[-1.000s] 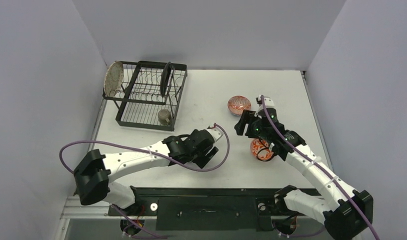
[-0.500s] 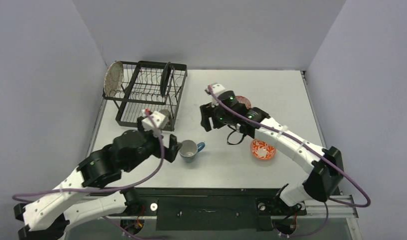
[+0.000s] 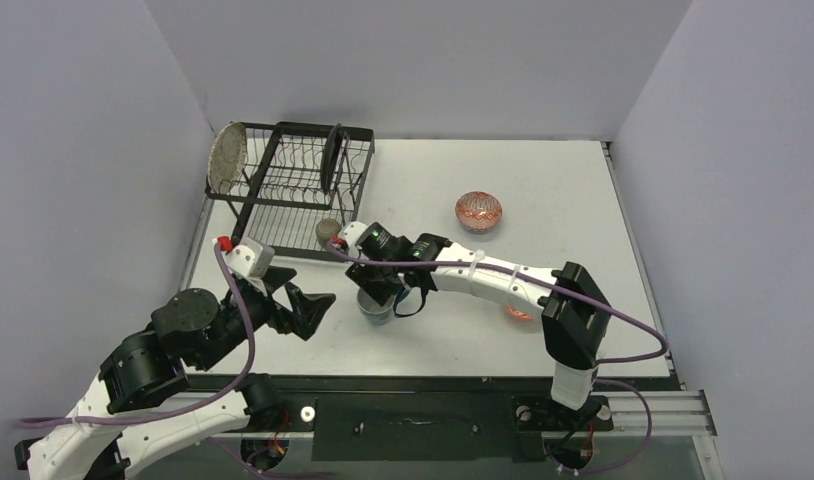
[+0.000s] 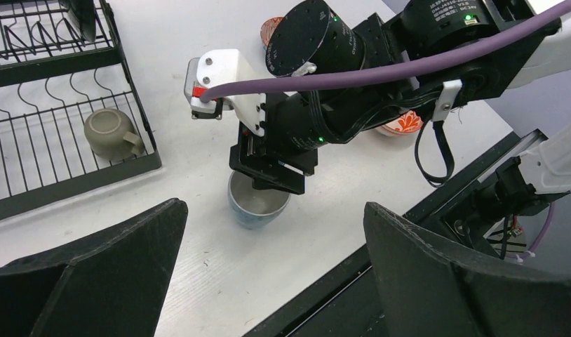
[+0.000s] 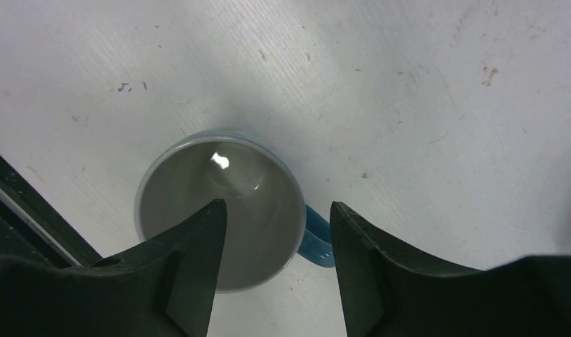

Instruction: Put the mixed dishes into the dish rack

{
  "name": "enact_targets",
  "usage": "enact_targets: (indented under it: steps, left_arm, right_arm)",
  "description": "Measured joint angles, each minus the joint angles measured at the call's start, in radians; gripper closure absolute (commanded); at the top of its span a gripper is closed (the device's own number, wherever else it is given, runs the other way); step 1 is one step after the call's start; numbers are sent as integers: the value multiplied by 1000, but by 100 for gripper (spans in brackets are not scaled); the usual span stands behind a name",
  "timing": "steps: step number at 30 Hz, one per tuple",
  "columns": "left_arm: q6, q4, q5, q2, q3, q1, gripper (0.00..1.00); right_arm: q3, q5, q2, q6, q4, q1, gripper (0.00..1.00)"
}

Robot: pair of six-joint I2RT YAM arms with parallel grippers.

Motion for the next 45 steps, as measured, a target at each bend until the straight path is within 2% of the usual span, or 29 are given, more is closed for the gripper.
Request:
enact_targets:
  steps: [1, 6, 20, 22, 25, 26, 27, 33, 36, 39, 42, 45]
  left_arm:
    - [-6, -8, 11, 0, 0, 1, 4]
    - [-15, -11, 19, -1, -1, 1, 4]
    - [-20, -12, 18, 3, -4, 1, 4]
    - [-22, -12, 18, 3, -4, 1, 4]
    - [-26, -12, 17, 3, -4, 1, 4]
    - [-28, -12, 14, 3, -4, 1, 4]
    - [-29, -12, 11, 3, -4, 1, 4]
    - [-37, -12, -14, -1, -4, 1, 4]
    - [-38, -12, -29, -2, -4, 1, 4]
    - [-38, -9, -44, -3, -4, 1, 4]
    - [-36, 11, -60, -3, -4, 1, 4]
    - [-25, 61, -72, -4, -4, 1, 4]
  right_arm:
    - [0, 37, 8, -20, -11, -4, 56]
    - [1, 55, 8, -43, -26, -9, 62]
    - [1, 70, 43, -95, -24, 25, 61]
    - [1, 71, 58, -106, -23, 25, 66]
    - [5, 77, 70, -127, -23, 25, 86]
    - [6, 77, 72, -135, -19, 24, 95]
    - [6, 74, 73, -138, -16, 23, 99]
    - [-14, 30, 59, -120, 56, 23, 100]
    - [-118, -47, -5, -50, 149, -10, 100]
    - [-266, -172, -117, 95, 256, -103, 100]
    - [-412, -266, -261, 325, 418, -229, 100]
    - [-460, -299, -365, 535, 547, -313, 100]
